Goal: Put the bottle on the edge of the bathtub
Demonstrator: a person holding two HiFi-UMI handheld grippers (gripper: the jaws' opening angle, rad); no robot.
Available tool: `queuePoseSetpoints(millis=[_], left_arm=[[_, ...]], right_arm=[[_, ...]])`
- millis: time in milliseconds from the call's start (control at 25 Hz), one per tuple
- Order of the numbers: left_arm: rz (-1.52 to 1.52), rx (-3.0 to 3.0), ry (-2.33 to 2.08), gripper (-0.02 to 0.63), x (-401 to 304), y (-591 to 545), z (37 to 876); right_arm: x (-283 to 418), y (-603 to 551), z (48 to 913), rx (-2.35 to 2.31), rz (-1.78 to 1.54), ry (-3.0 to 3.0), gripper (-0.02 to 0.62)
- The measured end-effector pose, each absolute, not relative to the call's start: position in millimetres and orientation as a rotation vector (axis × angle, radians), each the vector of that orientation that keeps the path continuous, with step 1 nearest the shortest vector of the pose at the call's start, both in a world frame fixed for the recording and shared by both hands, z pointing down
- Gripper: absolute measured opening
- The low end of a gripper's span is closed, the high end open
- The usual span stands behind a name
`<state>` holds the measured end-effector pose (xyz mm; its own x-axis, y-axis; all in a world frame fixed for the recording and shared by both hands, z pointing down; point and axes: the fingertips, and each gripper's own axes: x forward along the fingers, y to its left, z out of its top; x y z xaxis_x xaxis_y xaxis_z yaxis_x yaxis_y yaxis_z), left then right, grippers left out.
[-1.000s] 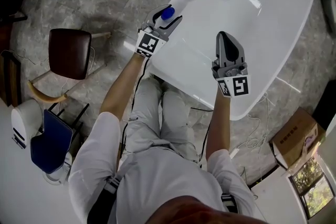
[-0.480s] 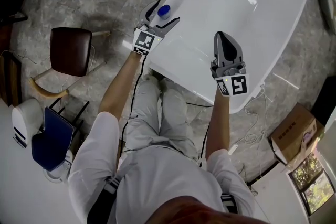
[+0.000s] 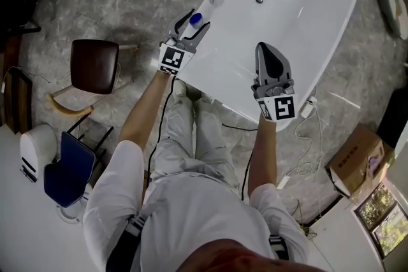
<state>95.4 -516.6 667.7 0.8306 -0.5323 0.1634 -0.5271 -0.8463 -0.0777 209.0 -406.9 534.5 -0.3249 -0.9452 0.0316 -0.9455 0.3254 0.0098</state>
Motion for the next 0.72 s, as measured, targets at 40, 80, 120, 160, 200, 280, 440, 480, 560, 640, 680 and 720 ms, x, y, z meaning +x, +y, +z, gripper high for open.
queuePoseSetpoints(millis=[40,80,120,160,200,280,440,480,560,640,680,720], left_arm=[[-0.273,-2.972,0.863,0.222,95,-513,656],[-0.271,-2.967,0.864,0.204,95,-509,645],[-0.272,-2.962,0.866,0.182,95,-505,635],[-0.275,-2.958,0.869,0.161,94,-500,625],[-0.278,-2.956,0.873,0.139,94,-495,616],[-0.281,-2.95,0.875,0.118,93,-483,599],[-0.289,-2.929,0.895,0.071,91,-466,563],[-0.296,-2.924,0.901,0.054,90,-461,555],[-0.316,-2.916,0.914,0.039,87,-448,540],[-0.343,-2.907,0.941,0.01,82,-433,527],[-0.359,-2.902,0.957,-0.005,80,-425,521],[-0.376,-2.895,0.973,-0.005,78,-417,515]], right_arm=[[209,-404,524,1.805,0.007,-2.531,0.0],[209,-401,513,1.804,-0.001,-2.533,0.0],[209,-398,502,1.805,-0.007,-2.537,0.0],[209,-394,491,1.808,-0.011,-2.542,0.0],[209,-389,480,1.812,-0.013,-2.547,0.0],[209,-378,459,1.826,-0.014,-2.557,0.0],[207,-354,425,1.833,-0.004,-2.565,0.0],[206,-346,418,1.83,0.003,-2.566,0.0],[204,-327,404,1.827,0.019,-2.568,0.0],[204,-307,390,1.827,0.037,-2.572,0.0],[203,-296,383,1.827,0.043,-2.572,0.0],[203,-286,376,1.827,0.05,-2.572,0.0]])
